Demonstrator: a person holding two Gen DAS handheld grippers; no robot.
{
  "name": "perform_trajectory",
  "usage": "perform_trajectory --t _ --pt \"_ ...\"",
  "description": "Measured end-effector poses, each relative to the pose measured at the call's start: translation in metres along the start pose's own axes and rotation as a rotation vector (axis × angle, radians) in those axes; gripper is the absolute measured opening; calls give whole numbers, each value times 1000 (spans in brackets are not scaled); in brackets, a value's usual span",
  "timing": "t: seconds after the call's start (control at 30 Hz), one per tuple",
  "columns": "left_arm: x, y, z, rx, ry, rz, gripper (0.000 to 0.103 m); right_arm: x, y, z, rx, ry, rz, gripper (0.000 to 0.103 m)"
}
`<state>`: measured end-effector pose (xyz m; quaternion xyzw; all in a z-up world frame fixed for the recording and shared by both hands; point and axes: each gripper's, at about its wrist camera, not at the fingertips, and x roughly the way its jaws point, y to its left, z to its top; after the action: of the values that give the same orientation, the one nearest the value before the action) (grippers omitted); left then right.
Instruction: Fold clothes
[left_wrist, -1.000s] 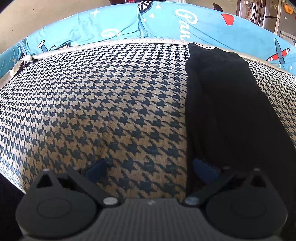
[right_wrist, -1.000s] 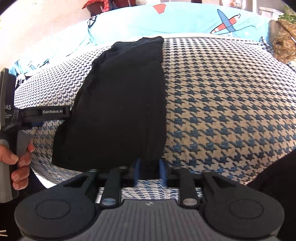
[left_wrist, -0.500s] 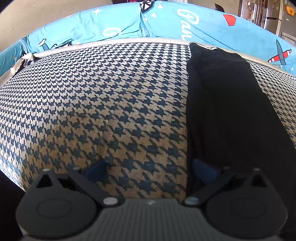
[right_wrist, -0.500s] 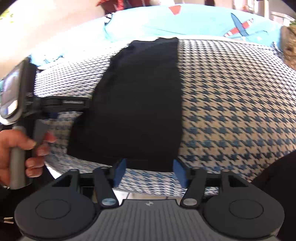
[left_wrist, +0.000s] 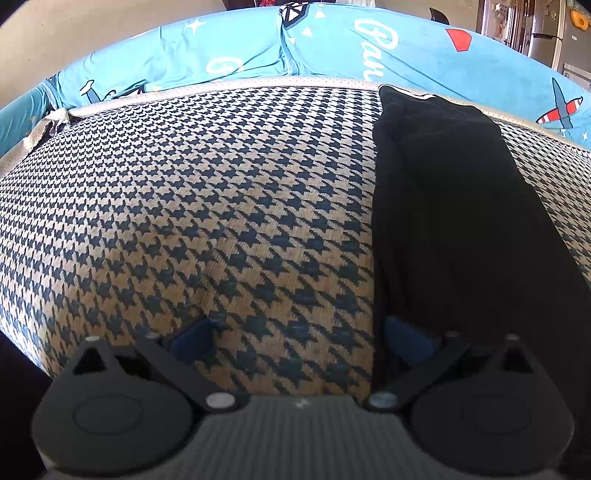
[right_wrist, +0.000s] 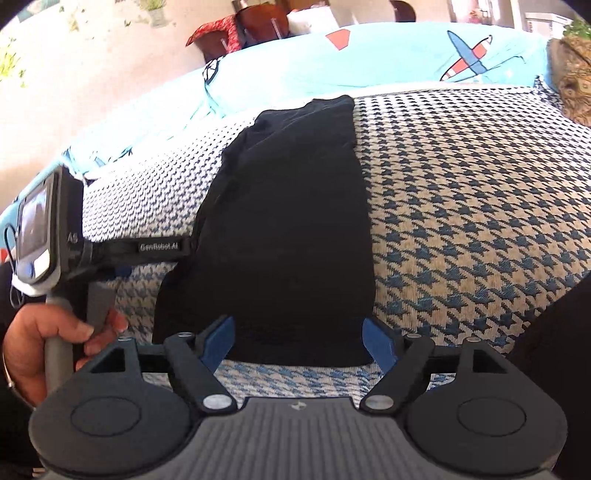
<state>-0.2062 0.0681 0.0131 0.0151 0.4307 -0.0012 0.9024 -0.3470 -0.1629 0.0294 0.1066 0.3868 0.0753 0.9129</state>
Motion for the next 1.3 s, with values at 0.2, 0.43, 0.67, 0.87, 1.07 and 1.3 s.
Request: perform_trajectory --t 0.2,0.43,0.67,0.87,1.07,1.3 --pt "0 -1 0 6 0 9 103 2 -4 3 36 -26 -29 79" --pt "-1 -2 -1 8 -6 14 103 5 -6 8 58 -25 -17 84" --pt "-1 -3 -1 11 -9 21 103 13 -3 9 50 -9 5 84" --pt "-1 -2 1 -5 0 16 103 19 5 10 2 13 2 84" --pt "-1 -4 4 -2 0 19 103 30 2 23 9 42 5 84" --pt "2 -6 9 2 5 12 103 42 -1 49 -25 57 15 84"
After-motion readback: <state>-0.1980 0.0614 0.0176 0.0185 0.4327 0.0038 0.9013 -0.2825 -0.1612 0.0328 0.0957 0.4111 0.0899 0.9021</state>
